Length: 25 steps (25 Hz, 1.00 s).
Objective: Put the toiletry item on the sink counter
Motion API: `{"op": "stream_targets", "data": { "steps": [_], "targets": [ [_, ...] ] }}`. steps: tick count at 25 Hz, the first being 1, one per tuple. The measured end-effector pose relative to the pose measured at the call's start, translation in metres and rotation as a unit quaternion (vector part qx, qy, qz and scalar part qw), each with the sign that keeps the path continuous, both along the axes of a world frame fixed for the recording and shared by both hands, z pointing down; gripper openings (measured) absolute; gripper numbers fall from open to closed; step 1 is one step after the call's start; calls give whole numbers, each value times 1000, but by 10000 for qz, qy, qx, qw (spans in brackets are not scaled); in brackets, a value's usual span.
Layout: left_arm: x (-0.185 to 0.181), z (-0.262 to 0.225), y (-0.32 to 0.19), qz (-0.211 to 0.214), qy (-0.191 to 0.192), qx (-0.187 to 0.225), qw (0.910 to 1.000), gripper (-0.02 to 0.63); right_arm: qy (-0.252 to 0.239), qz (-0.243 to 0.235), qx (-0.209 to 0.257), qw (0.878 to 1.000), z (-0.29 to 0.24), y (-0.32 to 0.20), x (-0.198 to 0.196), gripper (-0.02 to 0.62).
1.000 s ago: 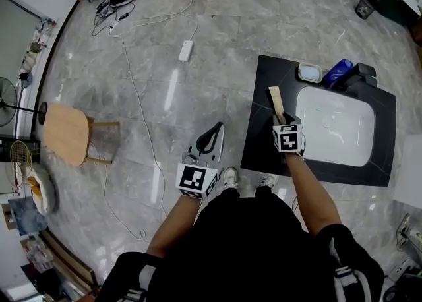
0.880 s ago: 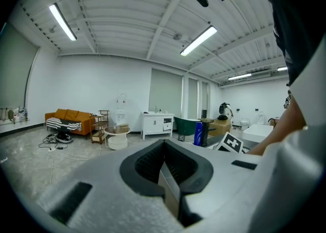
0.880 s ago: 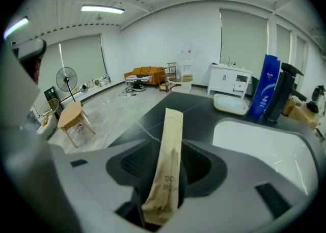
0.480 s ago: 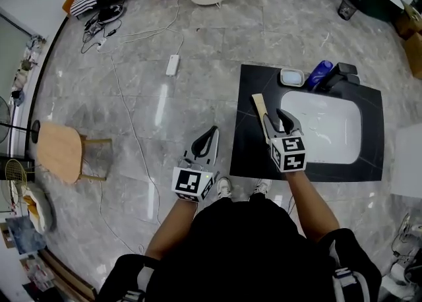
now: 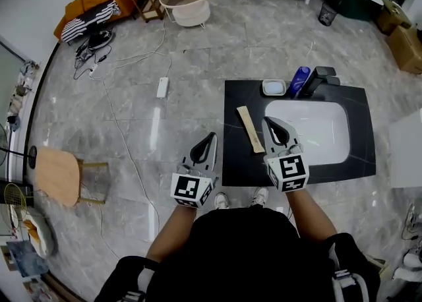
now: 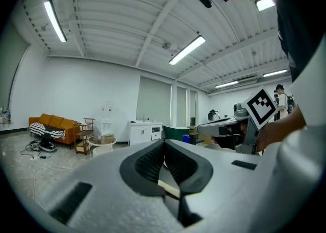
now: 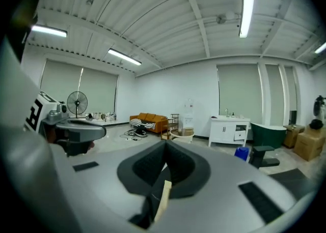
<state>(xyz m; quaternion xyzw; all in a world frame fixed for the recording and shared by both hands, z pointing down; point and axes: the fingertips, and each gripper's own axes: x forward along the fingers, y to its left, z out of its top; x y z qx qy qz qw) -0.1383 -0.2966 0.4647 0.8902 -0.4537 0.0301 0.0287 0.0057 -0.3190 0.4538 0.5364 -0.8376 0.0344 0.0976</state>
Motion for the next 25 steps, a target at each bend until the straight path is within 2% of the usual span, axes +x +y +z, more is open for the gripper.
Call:
{"op": "stream_targets", "data": {
  "steps": [8,25],
  "targets": [
    [17,-10,4,199,18,107,9997,8,114,151,226,9996,-12,16,15,3],
    [13,-8,20,208,-63,91,9997,8,172,154,196,9995,-5,28,16,3]
  ]
}}
